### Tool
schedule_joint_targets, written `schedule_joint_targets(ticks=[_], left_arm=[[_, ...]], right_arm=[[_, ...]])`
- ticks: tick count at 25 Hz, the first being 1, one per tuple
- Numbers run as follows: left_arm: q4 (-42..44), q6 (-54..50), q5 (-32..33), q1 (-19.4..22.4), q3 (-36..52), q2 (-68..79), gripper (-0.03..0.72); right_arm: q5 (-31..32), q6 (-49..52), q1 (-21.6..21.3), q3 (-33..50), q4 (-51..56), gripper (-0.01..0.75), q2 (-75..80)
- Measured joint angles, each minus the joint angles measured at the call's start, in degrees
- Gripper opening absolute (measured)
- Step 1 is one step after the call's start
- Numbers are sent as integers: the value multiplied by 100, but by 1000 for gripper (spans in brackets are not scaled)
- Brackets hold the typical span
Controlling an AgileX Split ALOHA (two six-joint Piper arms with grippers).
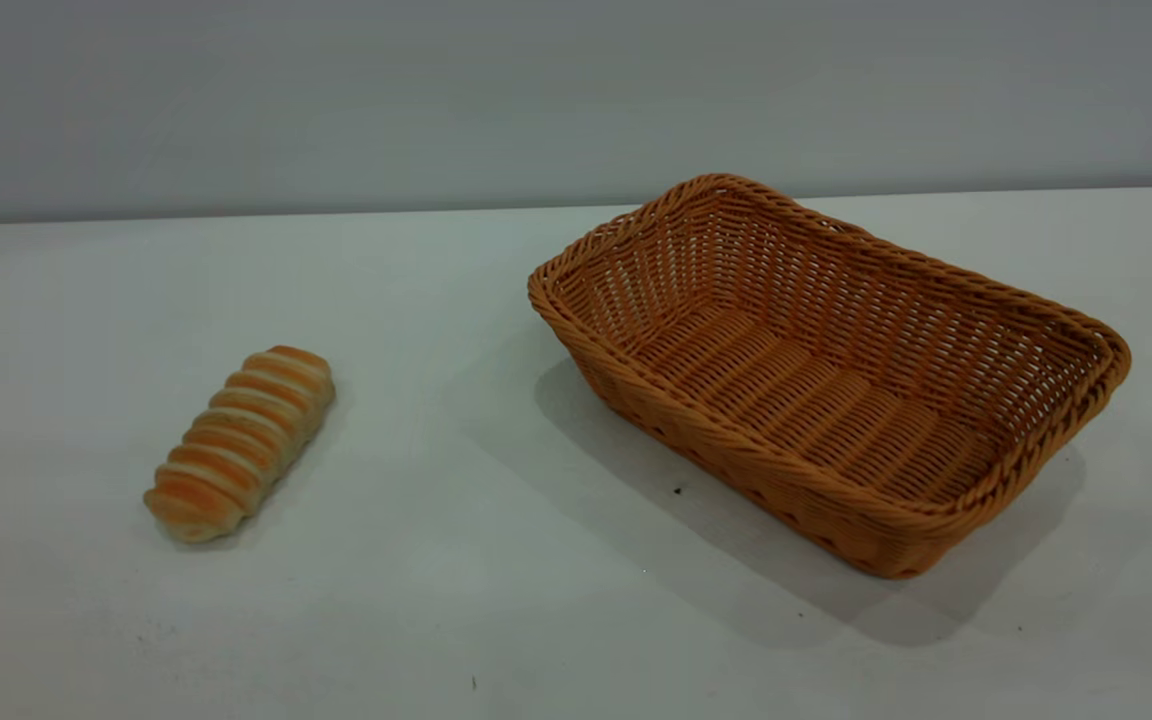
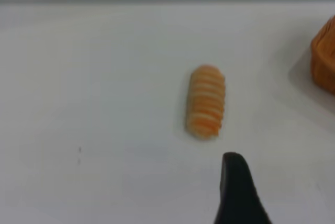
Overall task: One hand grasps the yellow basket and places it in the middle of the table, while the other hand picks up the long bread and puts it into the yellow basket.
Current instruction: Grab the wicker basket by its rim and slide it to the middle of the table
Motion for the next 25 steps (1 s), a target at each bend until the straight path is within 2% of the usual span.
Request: schedule_joint_targets(ticks=[5, 9, 16, 21, 25], left_arm=[[0, 0, -168, 0, -605, 1301, 490], [-120, -5, -320, 0, -765, 1697, 490], [52, -5, -320, 0, -765, 1719, 490], [189, -5, -298, 0, -782, 1719, 490], [214, -5, -298, 0, -782, 1719, 490]], right_arm=[[-973, 0, 0, -220, 303, 463, 1778], [-1523, -26, 0, -550, 845, 463, 3577], [-3343, -184, 0, -746, 2235, 470, 6444], [-4186, -1230, 54, -823, 3948, 525, 8343], [-4406, -2410, 127, -1092, 5431, 536, 9560]])
